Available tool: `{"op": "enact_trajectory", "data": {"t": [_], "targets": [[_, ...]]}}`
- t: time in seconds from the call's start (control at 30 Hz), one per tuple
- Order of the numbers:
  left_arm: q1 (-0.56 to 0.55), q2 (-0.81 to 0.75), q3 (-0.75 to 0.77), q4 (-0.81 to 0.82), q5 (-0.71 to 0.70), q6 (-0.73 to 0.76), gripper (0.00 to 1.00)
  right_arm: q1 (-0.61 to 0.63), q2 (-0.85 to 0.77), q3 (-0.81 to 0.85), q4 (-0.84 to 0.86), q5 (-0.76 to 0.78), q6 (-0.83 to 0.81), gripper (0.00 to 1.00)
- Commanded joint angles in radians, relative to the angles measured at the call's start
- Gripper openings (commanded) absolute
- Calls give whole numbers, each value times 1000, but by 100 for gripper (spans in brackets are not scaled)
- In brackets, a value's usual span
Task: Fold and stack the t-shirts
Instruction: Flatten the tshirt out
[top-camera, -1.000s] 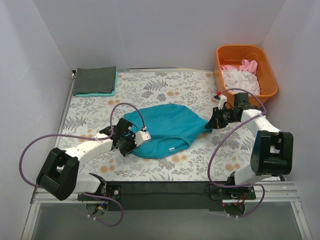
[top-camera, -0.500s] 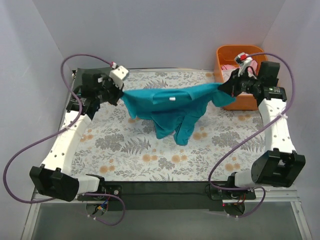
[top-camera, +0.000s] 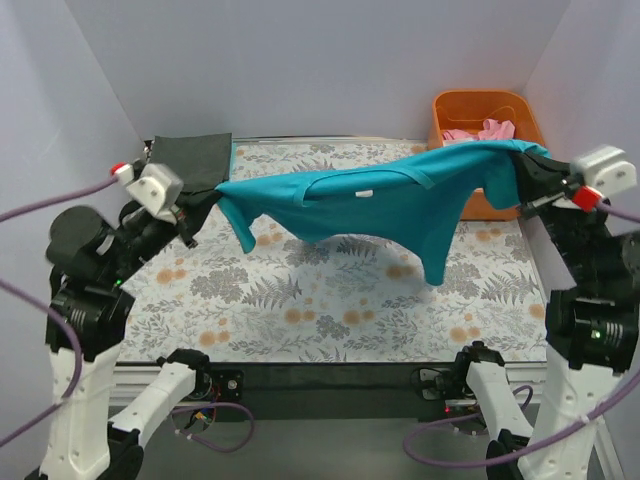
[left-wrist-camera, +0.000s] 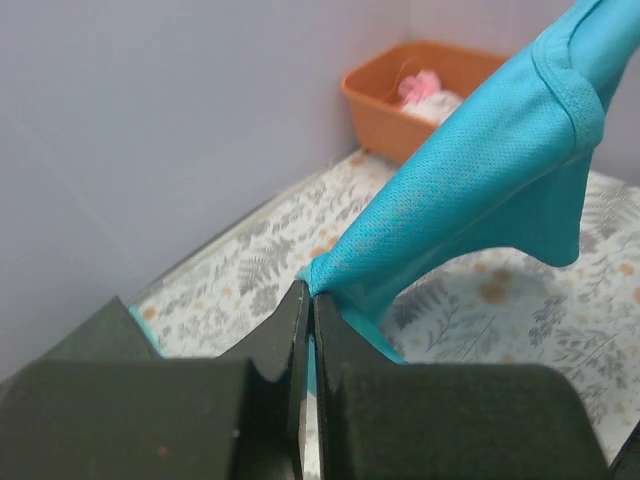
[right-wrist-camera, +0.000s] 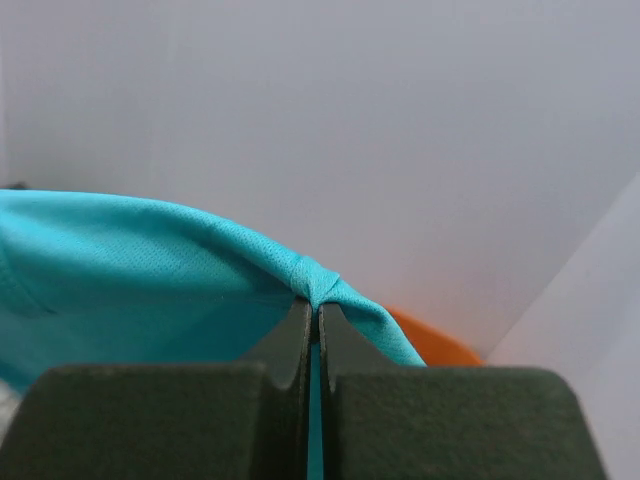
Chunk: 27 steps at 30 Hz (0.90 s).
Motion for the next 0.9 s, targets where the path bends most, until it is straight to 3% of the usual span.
{"op": "enact_trajectory", "data": {"t": [0.0,0.27,0.47,0.63,0.73,0.83,0.87], "targets": [[-2,-74,18,73,36,-98,0,-4,-18,41,125,189,43,1],[-1,-37,61,44,-29,-158,0,-4,74,121,199,190,14,1],[-1,93,-17,29,-260,-188,0,9,290,76,263,-20,95,1],[-1,226,-197,70,-331,-184,0,193,442,-69,260,94,-24,1],[16,323,-324,121,-372,-211,0,308,612,-132,265,153,-110,1],[80,447,-408,191,-400,-236,0,387,822,-82,302,208,-142,1],[103,496,-412,196,-405,-256,0,420,881,-47,303,222,-149,9]]}}
